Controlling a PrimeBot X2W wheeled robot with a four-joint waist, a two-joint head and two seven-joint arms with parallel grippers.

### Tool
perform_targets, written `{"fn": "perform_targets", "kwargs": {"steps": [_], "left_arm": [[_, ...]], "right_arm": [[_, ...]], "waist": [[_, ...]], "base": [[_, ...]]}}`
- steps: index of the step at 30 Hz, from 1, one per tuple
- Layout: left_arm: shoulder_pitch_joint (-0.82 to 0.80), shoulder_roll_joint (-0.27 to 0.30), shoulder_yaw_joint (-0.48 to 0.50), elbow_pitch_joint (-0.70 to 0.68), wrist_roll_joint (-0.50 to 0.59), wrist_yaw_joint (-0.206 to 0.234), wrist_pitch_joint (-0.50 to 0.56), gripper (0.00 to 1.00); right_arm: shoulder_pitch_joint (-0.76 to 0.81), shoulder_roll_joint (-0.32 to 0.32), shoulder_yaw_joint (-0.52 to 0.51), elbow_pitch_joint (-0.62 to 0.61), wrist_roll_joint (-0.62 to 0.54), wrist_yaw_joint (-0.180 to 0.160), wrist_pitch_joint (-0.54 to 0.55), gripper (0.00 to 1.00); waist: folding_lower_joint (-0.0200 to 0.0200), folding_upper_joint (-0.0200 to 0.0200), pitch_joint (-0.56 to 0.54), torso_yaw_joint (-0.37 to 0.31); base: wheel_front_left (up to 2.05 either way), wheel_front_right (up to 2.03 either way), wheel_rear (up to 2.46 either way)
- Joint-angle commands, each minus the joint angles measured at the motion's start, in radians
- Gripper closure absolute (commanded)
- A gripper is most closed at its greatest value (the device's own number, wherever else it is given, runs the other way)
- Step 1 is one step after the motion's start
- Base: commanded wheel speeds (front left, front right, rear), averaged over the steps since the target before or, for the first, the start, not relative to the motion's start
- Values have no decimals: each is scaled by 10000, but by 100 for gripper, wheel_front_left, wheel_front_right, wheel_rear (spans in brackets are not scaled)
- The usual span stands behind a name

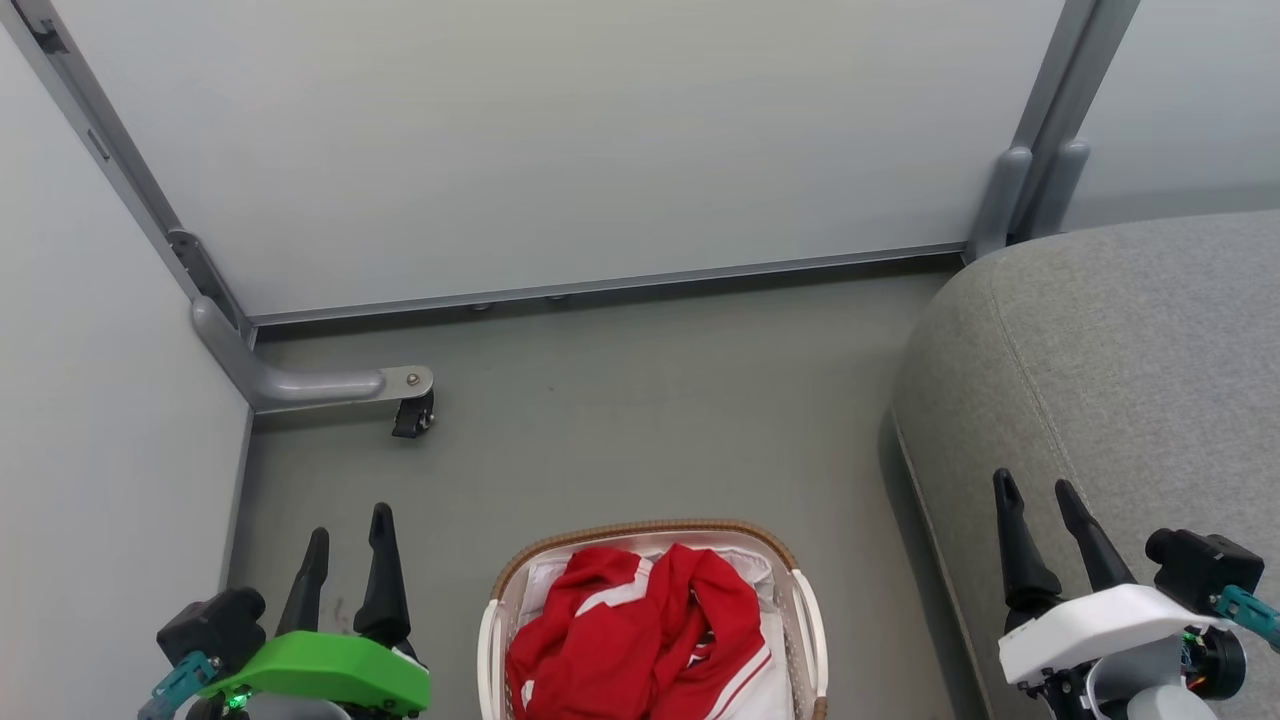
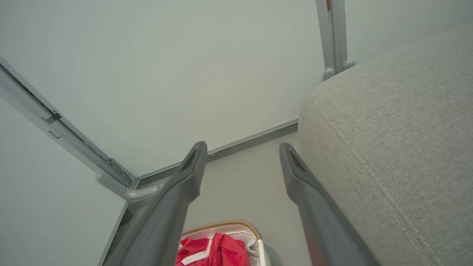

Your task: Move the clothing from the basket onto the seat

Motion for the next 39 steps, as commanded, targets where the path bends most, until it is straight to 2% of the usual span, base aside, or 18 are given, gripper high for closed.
{"fn": "perform_targets", "kwargs": {"steps": [1, 39], "left_arm": [[32, 76, -36, -21, 307, 35, -103, 0], [163, 100, -423, 804, 2655, -29, -906, 0]], "right_arm": [[16, -73, 19, -36, -307, 2, -103, 0], [257, -114, 109, -81, -3449, 4, -914, 0]], "waist": [[0, 0, 4, 6], [0, 0, 68, 137]], "base": [[0, 0, 0], [0, 0, 0]]}}
